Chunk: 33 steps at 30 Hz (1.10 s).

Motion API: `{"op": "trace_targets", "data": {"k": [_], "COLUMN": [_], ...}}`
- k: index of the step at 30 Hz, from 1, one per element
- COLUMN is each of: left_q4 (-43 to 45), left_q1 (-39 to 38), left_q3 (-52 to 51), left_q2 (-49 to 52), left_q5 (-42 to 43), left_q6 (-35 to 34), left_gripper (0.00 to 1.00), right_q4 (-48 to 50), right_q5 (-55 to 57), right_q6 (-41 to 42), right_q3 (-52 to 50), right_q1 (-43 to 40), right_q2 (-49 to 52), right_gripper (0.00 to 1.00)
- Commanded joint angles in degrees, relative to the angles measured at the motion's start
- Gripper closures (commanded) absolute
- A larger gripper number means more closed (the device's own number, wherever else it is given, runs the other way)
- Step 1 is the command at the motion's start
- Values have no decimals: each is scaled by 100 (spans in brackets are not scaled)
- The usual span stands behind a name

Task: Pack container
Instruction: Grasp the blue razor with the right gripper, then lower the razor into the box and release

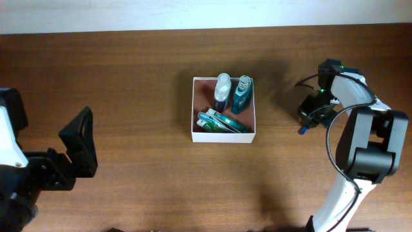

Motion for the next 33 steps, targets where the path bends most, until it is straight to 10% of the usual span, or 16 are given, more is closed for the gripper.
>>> {"op": "trace_targets", "data": {"k": [1,14,31,33], "left_q4": [2,0,2,0], "left_q1": [17,17,17,17], "left_q3": [-4,-4,-4,-4], "left_q2": [20,20,20,20], "left_q5": [-79,-79,-79,-79], "left_q6": [107,109,107,107], "left_gripper": [1,1,1,1], "right_q4": [-52,387,11,15], "right_q5": [87,-973,-601,-601], "right_q6": [-468,-3976,-7305,-7405], "right_q3": [-35,208,197,197], "right_q1": [76,2406,3698,3698], "right_q2": [-439,-3508,-1851,-1707], "right_gripper": [96,96,96,66]}}
